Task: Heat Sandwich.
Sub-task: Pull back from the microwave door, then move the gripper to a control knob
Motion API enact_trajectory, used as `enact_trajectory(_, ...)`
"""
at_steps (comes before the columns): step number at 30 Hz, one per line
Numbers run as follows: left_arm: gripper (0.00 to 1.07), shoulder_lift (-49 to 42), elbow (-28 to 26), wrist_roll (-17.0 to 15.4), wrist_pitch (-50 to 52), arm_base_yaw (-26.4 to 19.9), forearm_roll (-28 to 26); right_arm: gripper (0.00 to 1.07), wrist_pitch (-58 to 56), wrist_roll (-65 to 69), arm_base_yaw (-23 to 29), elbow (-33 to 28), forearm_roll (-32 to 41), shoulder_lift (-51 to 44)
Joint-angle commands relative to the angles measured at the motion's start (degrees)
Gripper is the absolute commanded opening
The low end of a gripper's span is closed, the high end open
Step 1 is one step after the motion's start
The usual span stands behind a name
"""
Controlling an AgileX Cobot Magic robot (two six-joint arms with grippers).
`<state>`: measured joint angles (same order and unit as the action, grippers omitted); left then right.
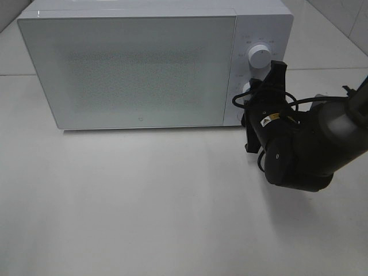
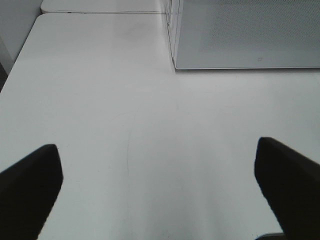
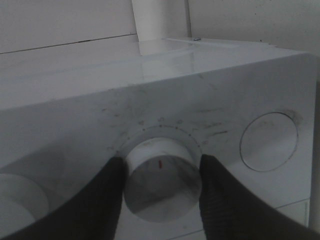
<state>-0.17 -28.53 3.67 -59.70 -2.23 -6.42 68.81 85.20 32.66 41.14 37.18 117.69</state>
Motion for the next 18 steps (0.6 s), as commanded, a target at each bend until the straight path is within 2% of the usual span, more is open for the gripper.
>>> enact_trajectory(1,1.01,-1.7,0.2,-0.1,0.3,-0.1,-0.1,0.25,2.3,-0.5,0.0,0.9,-4.5,-0.5)
enact_trajectory(5,1.01,-1.7,0.2,-0.1,0.3,-0.1,-0.1,0.28,1.5,-0.4,0.0,0.9,-4.6,-0.5)
enact_trajectory(9,1.01,-1.7,0.2,-0.1,0.3,-0.1,-0.1,0.35,1.3,-0.4,0.0,0.9,-4.5,-0.5)
enact_trajectory(12,1.01,-1.7,0.2,-0.1,0.3,-0.1,-0.1,0.48,1.3,-0.4,0.0,0.9,-4.4,-0.5)
enact_trajectory(14,1.01,-1.7,0.2,-0.1,0.3,-0.1,-0.1,0.51,1.3,-0.4,0.0,0.9,-4.3,-0.5)
enact_trajectory(16,1.01,-1.7,0.2,-0.1,0.3,-0.1,-0.1,0.64,1.3,-0.4,0.0,0.6,-3.9,-0.6)
enact_trajectory(18,1.01,-1.7,0.2,-0.1,0.3,-0.1,-0.1,0.7,1.1,-0.5,0.0,0.1,-3.8,-1.3)
